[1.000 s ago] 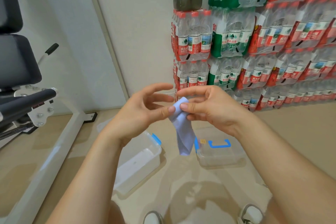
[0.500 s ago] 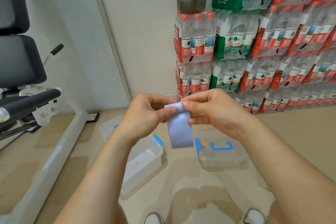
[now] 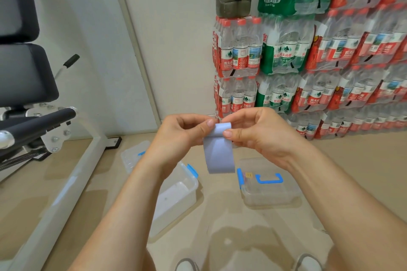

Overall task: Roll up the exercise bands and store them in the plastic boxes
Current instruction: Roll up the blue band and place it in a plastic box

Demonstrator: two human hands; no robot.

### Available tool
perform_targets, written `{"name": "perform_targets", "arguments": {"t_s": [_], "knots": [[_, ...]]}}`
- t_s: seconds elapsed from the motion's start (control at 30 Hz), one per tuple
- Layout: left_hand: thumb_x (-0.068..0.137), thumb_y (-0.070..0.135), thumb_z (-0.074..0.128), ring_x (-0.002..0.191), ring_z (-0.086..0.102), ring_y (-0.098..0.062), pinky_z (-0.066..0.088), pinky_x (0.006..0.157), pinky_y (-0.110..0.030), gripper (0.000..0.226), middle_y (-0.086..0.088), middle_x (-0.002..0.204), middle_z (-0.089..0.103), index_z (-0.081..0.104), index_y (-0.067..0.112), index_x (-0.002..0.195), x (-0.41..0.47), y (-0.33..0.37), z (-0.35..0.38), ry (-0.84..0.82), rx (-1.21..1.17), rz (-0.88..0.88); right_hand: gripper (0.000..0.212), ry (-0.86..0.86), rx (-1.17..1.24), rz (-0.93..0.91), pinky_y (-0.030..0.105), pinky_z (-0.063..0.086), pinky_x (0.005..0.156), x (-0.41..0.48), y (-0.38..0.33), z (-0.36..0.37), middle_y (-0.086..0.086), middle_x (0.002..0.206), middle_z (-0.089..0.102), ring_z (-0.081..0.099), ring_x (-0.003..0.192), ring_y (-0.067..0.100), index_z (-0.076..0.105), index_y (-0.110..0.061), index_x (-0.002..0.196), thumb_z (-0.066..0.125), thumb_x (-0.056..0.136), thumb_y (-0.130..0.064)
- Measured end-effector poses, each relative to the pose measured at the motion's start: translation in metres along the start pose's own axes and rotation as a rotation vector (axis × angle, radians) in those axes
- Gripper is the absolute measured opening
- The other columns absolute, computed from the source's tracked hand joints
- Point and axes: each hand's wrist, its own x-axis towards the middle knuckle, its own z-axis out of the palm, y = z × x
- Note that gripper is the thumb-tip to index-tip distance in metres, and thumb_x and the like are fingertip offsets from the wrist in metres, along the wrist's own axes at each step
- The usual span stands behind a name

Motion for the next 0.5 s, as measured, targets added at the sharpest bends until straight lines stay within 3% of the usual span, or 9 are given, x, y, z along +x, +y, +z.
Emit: {"name": "perform_targets", "arguments": {"t_s": [0.1,0.27,0.37,0.5], "knots": [[0.081,0.011,0.070,0.083,0.071,-0.020,0.056,0.086,-0.039,0.006,-0.009,0.086,0.075,0.074,0.011,0.085,0.0009,0.0005,-0.0001,0.032,-0.015,0.015,0.020,-0.037,-0.019,-0.030,0.044,0.048,0.081,-0.0009,-0.0007,0.0009,0.014,0.087,0.071,0.065,0.083,0.024,0.071,-0.014,0.084,0.074,0.074,0.003],[0.078,0.003,0.072,0.077,0.070,-0.013,0.055,0.071,-0.022,0.011,-0.005,0.081,0.076,0.074,0.012,0.084,-0.0002,0.0015,-0.0001,0.023,0.011,0.051,0.012,-0.174,-0.021,0.078,0.024,0.040,0.066,-0.0049,-0.0040,-0.0002,0.002,0.081,0.068,0.058,0.068,0.012,0.073,-0.020,0.092,0.067,0.085,-0.027],[0.076,0.002,0.074,0.077,0.070,-0.015,0.053,0.070,-0.020,0.020,-0.009,0.084,0.075,0.072,0.014,0.092,-0.0015,0.0018,0.0011,0.012,0.021,0.056,0.014,-0.161,-0.036,0.088,0.026,0.041,0.068,-0.0029,-0.0025,-0.0030,-0.001,0.071,0.066,0.057,0.062,0.010,0.073,-0.014,0.095,0.067,0.085,-0.021],[0.076,0.010,0.075,0.082,0.071,-0.021,0.056,0.079,-0.031,0.028,-0.014,0.091,0.074,0.065,0.016,0.101,0.0001,0.0014,0.0027,0.032,-0.062,0.027,0.018,-0.114,0.024,0.087,0.028,0.041,0.069,-0.0004,-0.0012,-0.0032,0.008,0.082,0.068,0.059,0.073,0.016,0.072,-0.008,0.098,0.071,0.080,-0.011]]}}
